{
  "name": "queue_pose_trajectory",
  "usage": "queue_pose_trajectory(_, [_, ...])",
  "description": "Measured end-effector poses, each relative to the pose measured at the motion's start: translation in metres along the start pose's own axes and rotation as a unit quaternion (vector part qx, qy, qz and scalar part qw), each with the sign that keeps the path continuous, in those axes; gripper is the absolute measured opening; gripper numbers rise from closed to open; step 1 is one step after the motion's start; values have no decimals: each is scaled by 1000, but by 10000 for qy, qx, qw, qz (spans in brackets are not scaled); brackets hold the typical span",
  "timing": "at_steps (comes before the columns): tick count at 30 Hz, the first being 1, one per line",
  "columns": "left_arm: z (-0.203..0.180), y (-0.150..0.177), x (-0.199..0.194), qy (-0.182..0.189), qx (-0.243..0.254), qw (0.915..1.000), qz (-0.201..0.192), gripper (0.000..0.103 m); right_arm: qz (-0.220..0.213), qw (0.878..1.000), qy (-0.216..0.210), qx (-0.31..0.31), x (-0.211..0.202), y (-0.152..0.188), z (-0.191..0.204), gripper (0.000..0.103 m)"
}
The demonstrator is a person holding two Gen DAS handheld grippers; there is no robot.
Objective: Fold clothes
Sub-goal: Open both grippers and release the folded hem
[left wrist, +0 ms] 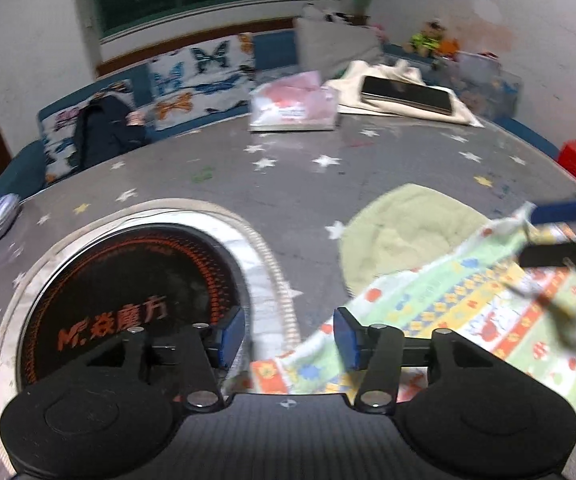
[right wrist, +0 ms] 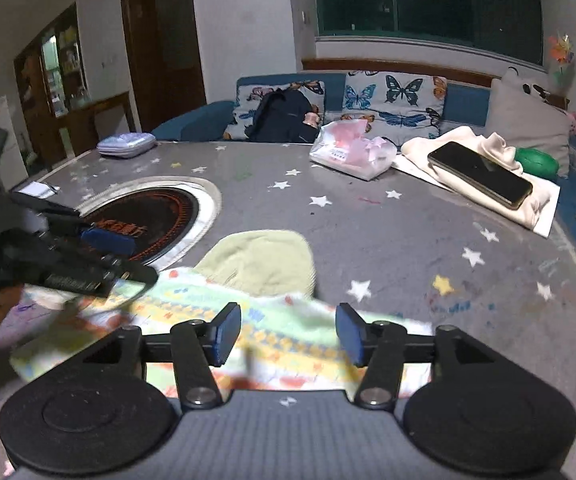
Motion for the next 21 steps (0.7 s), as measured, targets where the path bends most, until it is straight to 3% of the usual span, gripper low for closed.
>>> queue_pose_trajectory(5, [3, -2, -15, -143, -171, 9996, -165, 53, 129, 9995, -28, 275, 4, 13, -1, 62])
queue_pose_trajectory(9, [-8, -3, -39, 43, -222, 9990, -384, 53, 228, 9984, 180, 487, 13, 17, -13, 63])
queue_pose_trajectory(15, [-38, 5, -51, 570, -222, 9973, -398, 53, 80, 9977, 315, 601, 12, 7, -17, 63])
queue_pose_trajectory(21, [-60, 4, -23, 753, -206, 9968, -153, 53, 280, 9963, 618, 519, 43, -1, -16, 51])
Point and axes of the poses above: each gripper's, at about its wrist camera, not at the fingertips, and x roughly the way its jaws point, z to its left, y to its underside, the point moved 5 cm from there along x, roughly the way its jaws point, and after that the axes turned 4 degrees about y, right-handed, at the moved point
